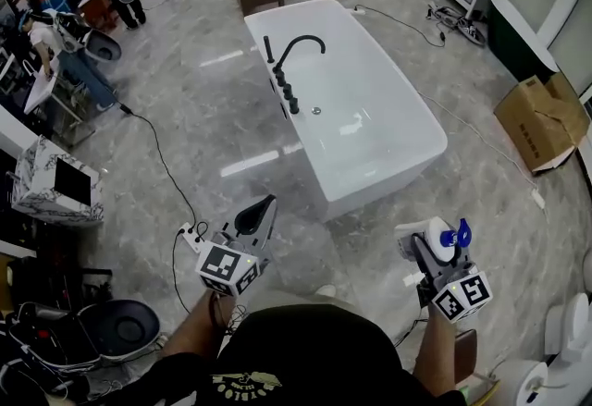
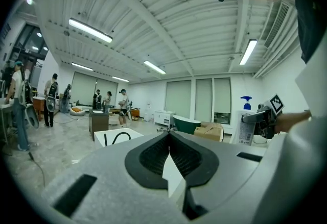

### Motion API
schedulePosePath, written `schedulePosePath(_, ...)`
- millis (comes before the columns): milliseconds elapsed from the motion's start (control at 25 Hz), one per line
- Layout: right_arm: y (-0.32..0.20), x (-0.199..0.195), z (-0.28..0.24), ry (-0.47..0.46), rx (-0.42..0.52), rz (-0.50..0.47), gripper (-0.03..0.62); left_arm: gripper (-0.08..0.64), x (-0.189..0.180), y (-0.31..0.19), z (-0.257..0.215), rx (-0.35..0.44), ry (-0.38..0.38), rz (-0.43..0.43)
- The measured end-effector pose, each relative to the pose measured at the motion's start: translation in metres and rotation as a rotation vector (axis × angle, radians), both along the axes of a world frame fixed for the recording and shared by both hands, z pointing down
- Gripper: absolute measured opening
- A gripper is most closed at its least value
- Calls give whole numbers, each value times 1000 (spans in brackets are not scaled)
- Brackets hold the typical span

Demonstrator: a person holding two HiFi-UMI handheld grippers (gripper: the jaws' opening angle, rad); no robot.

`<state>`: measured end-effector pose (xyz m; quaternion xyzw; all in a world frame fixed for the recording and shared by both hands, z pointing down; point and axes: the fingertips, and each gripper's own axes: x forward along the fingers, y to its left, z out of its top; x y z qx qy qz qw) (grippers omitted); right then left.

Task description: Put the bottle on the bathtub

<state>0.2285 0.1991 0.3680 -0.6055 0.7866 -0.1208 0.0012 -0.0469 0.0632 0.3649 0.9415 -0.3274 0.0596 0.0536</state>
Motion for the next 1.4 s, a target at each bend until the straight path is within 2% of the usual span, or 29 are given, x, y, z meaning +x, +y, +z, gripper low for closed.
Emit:
schedulePosePath(200,-6,35,8,-31,5,-10,268,9,15,10,6,-7,-42,-42)
schedulePosePath(320,-18,34,16,-44,0,-25,268,9,10,2,10,-10,-69,-57)
schedulePosePath(600,-51,18,19,-47,-12,-38,268,9,2,-28,12,-24,-59,-53)
schedulePosePath(720,-56,17,26,-41,-26,-8,268,9,7,-42,20,-42,-40,-18)
schedulePosePath(960,-70,51,24,-35,-43,48,268,9,60,-67,17,-33,-44,78)
schedulePosePath(1400,-146,45,17,-19,-50,76,268,9,85,-142,24,-64,-15,178)
